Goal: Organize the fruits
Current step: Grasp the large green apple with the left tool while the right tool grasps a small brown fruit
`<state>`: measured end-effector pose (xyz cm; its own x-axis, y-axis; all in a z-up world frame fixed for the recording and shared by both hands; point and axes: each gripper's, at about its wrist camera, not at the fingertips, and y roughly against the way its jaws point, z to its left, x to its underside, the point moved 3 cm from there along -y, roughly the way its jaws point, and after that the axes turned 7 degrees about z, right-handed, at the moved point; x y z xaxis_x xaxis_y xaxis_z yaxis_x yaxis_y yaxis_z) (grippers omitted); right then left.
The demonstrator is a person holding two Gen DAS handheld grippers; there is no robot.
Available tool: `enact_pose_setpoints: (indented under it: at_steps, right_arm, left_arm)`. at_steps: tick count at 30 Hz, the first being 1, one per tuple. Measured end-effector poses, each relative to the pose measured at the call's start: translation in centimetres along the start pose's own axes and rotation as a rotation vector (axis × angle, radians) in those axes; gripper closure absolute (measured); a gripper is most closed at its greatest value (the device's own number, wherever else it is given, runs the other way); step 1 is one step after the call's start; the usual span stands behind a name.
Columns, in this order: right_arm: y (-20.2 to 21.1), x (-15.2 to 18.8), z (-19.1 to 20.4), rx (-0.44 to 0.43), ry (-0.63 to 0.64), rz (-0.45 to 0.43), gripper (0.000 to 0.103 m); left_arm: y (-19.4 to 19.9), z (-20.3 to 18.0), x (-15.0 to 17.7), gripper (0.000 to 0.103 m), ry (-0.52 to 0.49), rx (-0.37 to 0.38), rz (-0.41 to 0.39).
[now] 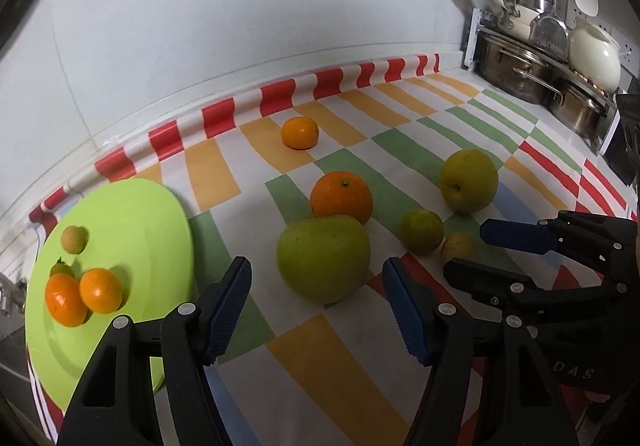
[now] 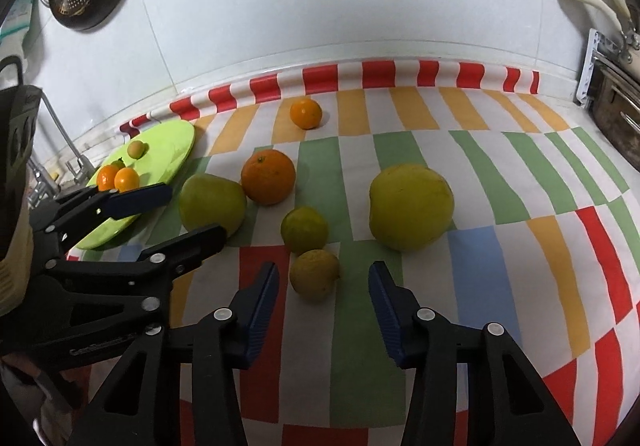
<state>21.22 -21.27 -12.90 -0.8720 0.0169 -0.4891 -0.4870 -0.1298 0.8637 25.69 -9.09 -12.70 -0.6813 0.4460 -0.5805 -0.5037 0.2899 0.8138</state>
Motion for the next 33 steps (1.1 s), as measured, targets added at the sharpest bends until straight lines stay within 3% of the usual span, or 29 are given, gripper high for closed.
enact_pose_setpoints:
  at_steps: [4, 10, 13, 33]
  right_arm:
    - [-0.5, 0.0, 0.0, 0.0, 0.001, 0.011, 0.06]
    - [-0.9, -0.2, 0.1, -0.005, 0.005, 0.015, 0.069]
    - [-1.0, -0.3, 0.4, -0.009, 0.017, 0.018, 0.074]
    - [1.7, -0.7, 1.4, -0.03, 0.047, -0.029, 0.074]
  left_arm:
    - [-0.8, -0.3, -0.6, 0.04, -0.022, 0.009, 0.004]
    - [-1.9, -0.3, -0.8, 0.053, -0.021, 0.004, 0.022]
    - [-1.8, -0.1, -0.7, 0.053, -0.011, 0.013, 0.023]
    - [2.8, 0.5, 1.3, 0.054, 0.057, -0.01, -0.01]
